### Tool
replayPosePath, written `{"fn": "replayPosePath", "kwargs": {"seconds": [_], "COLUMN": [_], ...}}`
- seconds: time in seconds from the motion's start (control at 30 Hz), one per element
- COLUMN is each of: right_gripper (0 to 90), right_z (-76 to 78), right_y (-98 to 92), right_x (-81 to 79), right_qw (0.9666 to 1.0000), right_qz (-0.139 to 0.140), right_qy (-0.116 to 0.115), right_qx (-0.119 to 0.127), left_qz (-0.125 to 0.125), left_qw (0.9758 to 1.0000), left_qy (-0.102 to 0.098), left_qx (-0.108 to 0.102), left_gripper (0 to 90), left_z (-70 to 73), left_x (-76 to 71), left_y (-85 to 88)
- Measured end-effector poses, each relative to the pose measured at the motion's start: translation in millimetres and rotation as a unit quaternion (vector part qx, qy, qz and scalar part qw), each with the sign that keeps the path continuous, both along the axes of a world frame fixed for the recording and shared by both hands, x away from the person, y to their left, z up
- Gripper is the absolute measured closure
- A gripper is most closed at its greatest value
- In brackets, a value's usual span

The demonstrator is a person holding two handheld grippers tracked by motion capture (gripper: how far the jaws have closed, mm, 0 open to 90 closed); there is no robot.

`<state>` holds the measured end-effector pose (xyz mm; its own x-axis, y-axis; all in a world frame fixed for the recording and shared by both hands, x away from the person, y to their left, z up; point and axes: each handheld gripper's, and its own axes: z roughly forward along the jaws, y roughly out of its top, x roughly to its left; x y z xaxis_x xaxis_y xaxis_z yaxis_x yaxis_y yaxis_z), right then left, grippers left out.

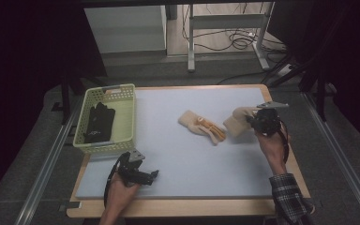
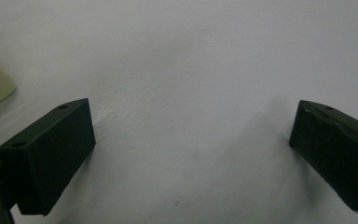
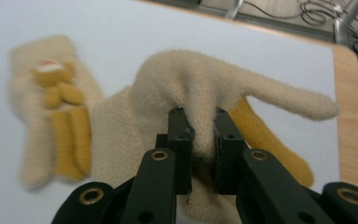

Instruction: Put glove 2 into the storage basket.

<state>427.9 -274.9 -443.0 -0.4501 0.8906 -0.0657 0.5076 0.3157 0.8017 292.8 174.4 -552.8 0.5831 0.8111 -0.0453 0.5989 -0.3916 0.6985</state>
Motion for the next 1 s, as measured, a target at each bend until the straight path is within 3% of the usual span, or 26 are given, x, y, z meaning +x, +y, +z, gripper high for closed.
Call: {"fn": "replayPosePath", "kwargs": {"seconds": [0.13,0.27,0.33,0.43,0.6,0.67,0.73,0.8,0.83,0.9,1.0], "right_gripper": [79.6,79.3,79.2,79.1,78.1,70.5,48.3,40.6,39.4,41.4,62.1], "right_z": [21.8,31.9,29.5,14.1,-23.2,-40.2,-54.0,-56.5,-54.0,-46.8,-42.9], "right_y": [5.2,28.0,44.9,77.4,122.9,136.1,144.1,141.6,136.2,120.6,96.2], "right_x": [-18.7,-41.4,-52.2,-67.7,-89.1,-96.7,-100.0,-101.0,-100.6,-98.9,-99.6], "right_qw": [0.9988,0.9914,0.9846,0.9696,0.9448,0.9400,0.9400,0.9425,0.9465,0.9561,0.9689], "right_qz": [0.042,0.125,0.169,0.240,0.323,0.337,0.332,0.324,0.314,0.284,0.235], "right_qy": [-0.008,-0.002,0.006,0.025,0.052,0.056,0.076,0.080,0.076,0.069,0.075], "right_qx": [0.022,0.038,0.043,0.037,0.011,-0.003,-0.012,-0.008,0.003,0.021,0.015], "left_qz": [0.000,0.001,0.000,0.001,0.001,0.002,0.002,0.001,0.001,0.001,0.001], "left_qw": [1.0000,1.0000,1.0000,1.0000,1.0000,1.0000,1.0000,1.0000,1.0000,1.0000,1.0000], "left_qy": [0.000,-0.001,-0.001,-0.002,-0.002,-0.001,-0.002,-0.002,-0.002,-0.002,-0.001], "left_qx": [0.000,-0.001,0.000,-0.001,-0.001,-0.002,-0.002,-0.002,-0.002,-0.002,-0.002], "left_gripper": [0.5,0.5,0.5,0.5,0.5,0.6,0.6,0.6,0.6,0.6,0.6], "left_z": [0.0,-0.1,-0.1,-0.1,-0.2,-0.2,-0.2,-0.2,-0.2,-0.2,-0.2], "left_x": [0.0,0.1,0.1,0.1,0.0,-0.2,-0.2,-0.2,-0.2,-0.1,-0.1], "left_y": [0.0,-0.2,0.0,-0.2,-0.1,-0.3,-0.3,-0.3,-0.3,-0.3,-0.2]}}
